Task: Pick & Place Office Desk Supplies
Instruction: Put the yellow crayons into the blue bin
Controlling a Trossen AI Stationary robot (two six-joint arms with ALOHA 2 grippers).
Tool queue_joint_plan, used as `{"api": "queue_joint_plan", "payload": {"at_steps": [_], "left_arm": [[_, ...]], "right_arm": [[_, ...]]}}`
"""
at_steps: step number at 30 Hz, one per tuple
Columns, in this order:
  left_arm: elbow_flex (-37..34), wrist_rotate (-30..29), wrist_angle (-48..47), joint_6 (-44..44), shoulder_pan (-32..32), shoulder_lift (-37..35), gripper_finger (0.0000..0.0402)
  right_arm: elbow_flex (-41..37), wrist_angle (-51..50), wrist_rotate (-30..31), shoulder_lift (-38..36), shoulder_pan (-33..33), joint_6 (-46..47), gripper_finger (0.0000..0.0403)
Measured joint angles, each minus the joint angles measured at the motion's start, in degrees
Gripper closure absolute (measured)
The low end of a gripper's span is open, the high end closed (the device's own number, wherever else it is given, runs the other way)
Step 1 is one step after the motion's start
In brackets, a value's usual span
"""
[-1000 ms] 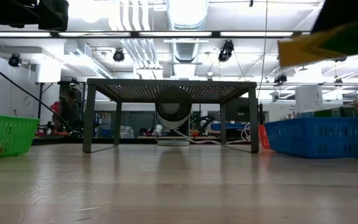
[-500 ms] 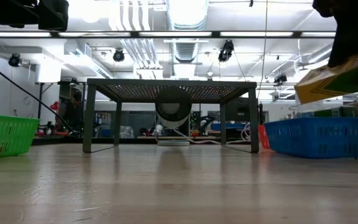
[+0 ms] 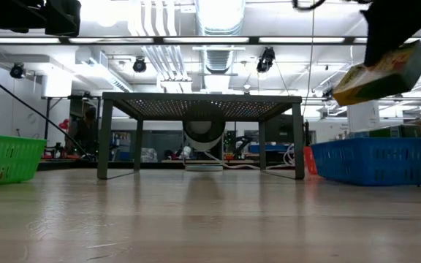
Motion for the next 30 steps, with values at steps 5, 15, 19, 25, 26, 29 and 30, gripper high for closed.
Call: {"api": "queue_joint_plan", "payload": {"at_steps": [5, 15, 19, 25, 26, 29, 30], "left_arm": [[0.0, 0.0, 0.0, 0.0, 0.0, 0.0, 0.0193], [0.0, 0.0, 0.0, 0.0, 0.0, 0.0, 0.0193], [0.0, 0.0, 0.0, 0.0, 0.0, 0.0, 0.0193], [0.0, 0.0, 0.0, 0.0, 0.0, 0.0, 0.0193], [0.0, 0.0, 0.0, 0.0, 0.0, 0.0, 0.0193], [0.0, 0.0, 0.0, 0.0, 0.0, 0.0, 0.0193], [0.0, 0.0, 0.0, 0.0, 0.0, 0.0, 0.0193]], "right_arm": [[6.0, -4.7, -1.8, 8.2, -3.5, -0.2, 0.0386], [10.3, -4.7, -2.3, 15.9, -7.7, -1.5, 0.0386], [10.1, -4.6, -2.7, 17.0, -8.2, -1.4, 0.0386], [8.6, -4.8, -2.7, 16.8, -8.5, -0.4, 0.0386], [8.4, -4.8, -2.7, 16.8, -8.5, -0.3, 0.0386], [7.7, -4.4, -2.7, 16.8, -8.5, -0.2, 0.0386], [7.5, -4.3, -2.8, 16.8, -8.5, -0.2, 0.0386]]}}
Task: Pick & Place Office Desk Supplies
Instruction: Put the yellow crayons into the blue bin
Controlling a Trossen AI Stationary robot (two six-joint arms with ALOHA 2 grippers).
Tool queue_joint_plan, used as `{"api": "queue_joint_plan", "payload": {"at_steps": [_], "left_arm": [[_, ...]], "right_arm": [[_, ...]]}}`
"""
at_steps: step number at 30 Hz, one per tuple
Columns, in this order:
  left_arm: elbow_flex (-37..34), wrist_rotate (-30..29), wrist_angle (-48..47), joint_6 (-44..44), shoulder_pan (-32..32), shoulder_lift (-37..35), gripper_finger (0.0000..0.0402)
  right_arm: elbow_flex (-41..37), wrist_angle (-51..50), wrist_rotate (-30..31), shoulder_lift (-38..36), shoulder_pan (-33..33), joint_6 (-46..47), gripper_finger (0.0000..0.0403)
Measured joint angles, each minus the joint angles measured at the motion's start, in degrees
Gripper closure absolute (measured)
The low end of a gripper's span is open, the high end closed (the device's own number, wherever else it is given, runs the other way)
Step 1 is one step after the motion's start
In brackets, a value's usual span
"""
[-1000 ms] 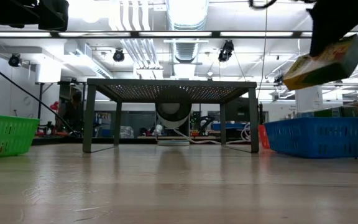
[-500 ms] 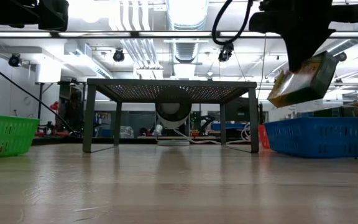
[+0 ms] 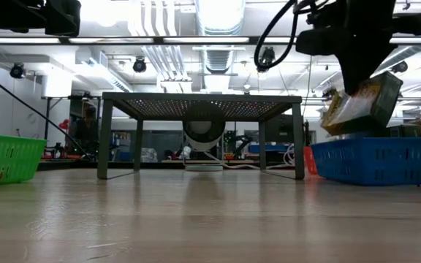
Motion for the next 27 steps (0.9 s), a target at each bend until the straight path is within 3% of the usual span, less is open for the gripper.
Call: {"api": "queue_joint_plan", "payload": {"at_steps": [27], "left_arm": [[0.0, 0.0, 0.0, 0.0, 0.0, 0.0, 0.0193]], "right_arm": [[-9.0, 10.9, 0.9, 0.0, -0.3, 2.9, 0.0385]]}}
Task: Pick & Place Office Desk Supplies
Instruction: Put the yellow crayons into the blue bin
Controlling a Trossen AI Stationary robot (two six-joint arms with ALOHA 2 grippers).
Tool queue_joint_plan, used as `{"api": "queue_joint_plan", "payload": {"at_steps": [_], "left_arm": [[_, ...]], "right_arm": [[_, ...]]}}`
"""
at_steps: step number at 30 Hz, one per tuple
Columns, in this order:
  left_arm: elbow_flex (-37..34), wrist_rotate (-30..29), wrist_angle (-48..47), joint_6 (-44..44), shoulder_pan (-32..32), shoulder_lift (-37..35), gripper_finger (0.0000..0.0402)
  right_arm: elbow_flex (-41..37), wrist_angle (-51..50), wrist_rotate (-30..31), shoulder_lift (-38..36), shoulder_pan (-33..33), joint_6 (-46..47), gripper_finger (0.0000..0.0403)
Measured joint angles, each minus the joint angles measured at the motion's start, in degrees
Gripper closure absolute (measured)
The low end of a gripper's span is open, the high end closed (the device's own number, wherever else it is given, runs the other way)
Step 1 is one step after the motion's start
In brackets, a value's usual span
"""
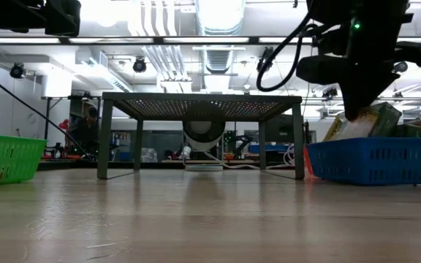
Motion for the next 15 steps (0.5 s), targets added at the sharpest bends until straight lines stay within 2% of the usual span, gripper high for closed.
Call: {"api": "queue_joint_plan", "payload": {"at_steps": [6, 15], "left_arm": [[0.0, 0.0, 0.0, 0.0, 0.0, 0.0, 0.0193], [0.0, 0.0, 0.0, 0.0, 0.0, 0.0, 0.0193]], "right_arm": [[0.1, 0.6, 0.0, 0.0, 0.0, 0.5, 0.0381], [0.2, 0.6, 0.2, 0.0, 0.0, 1.9, 0.0336]]}}
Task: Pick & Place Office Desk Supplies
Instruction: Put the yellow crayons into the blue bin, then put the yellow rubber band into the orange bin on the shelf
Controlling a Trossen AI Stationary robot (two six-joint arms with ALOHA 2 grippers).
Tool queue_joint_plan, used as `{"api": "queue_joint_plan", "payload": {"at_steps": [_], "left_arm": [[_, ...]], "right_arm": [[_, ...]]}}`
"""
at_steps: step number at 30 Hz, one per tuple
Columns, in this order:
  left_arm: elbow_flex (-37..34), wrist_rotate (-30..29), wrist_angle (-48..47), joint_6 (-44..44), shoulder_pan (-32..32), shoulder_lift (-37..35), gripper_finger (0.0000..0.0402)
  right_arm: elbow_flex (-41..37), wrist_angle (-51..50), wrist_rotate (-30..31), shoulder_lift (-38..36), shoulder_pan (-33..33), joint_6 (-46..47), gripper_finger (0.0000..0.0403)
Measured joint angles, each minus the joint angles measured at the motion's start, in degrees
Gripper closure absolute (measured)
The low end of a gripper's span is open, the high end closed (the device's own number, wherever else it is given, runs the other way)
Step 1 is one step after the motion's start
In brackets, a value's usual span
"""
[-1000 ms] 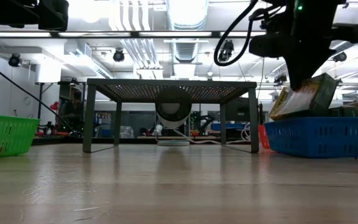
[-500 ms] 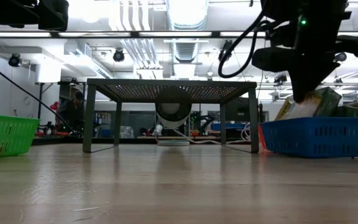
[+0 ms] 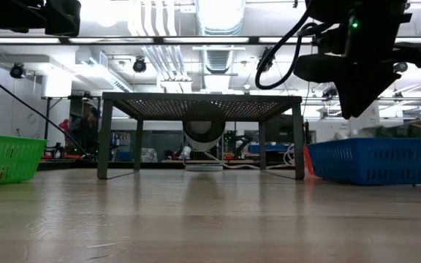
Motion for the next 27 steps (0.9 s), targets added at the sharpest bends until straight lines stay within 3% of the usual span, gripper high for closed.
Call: {"api": "queue_joint_plan", "payload": {"at_steps": [8, 19, 27], "left_arm": [[0.0, 0.0, 0.0, 0.0, 0.0, 0.0, 0.0193], [0.0, 0.0, 0.0, 0.0, 0.0, 0.0, 0.0193], [0.0, 0.0, 0.0, 0.0, 0.0, 0.0, 0.0193]], "right_arm": [[0.0, 0.2, 0.0, 0.0, 0.0, 0.9, 0.0314], [0.0, 0.2, 0.3, -0.5, 0.0, 0.9, 0.0324], [5.7, -5.2, 1.5, -1.0, 0.4, -0.9, 0.0326]]}}
